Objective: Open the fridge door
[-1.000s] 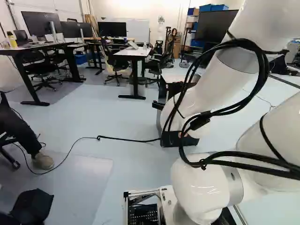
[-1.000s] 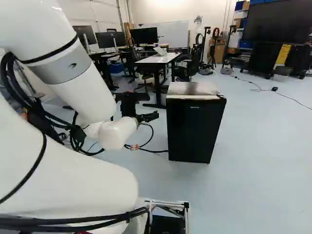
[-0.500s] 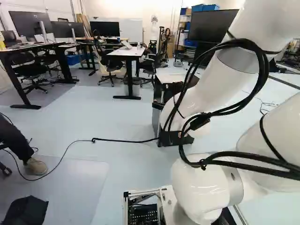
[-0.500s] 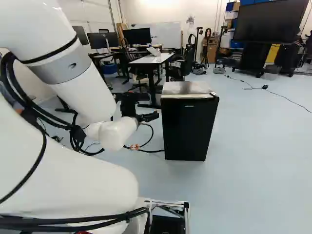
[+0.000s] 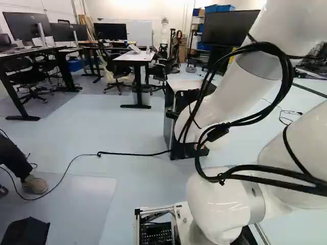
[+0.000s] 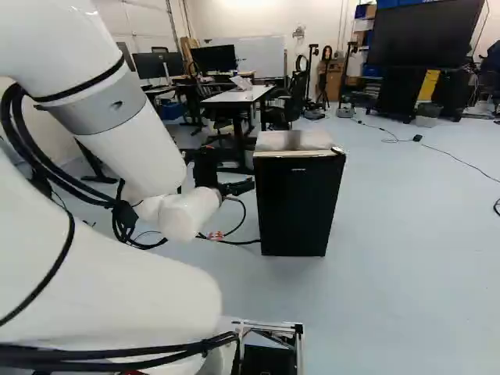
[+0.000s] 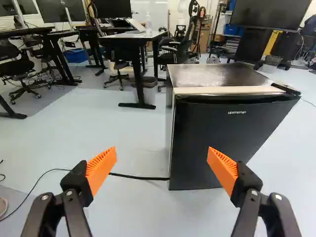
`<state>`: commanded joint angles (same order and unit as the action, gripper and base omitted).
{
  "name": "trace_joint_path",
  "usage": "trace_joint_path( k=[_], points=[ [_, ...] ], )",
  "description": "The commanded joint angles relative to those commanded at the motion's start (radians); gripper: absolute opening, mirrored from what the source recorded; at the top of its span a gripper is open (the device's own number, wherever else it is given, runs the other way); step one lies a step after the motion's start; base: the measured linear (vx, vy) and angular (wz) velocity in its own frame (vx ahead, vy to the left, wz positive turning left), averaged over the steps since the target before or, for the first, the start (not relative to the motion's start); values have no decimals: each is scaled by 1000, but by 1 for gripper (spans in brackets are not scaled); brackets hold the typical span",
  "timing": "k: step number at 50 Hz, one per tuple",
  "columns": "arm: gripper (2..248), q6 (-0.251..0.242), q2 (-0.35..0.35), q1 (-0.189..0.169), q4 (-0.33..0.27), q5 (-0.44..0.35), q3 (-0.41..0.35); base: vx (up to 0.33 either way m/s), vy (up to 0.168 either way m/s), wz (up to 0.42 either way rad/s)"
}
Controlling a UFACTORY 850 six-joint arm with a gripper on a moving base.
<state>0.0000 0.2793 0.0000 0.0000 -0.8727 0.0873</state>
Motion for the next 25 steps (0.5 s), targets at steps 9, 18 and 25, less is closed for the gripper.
trace_joint_path(
  k=[9, 18, 25],
  points=[
    [247, 0, 0, 0, 0, 0, 0, 0, -12, -58],
    [247, 0, 0, 0, 0, 0, 0, 0, -15, -73],
    [247, 0, 0, 0, 0, 0, 0, 1, -13, -69]
  ],
)
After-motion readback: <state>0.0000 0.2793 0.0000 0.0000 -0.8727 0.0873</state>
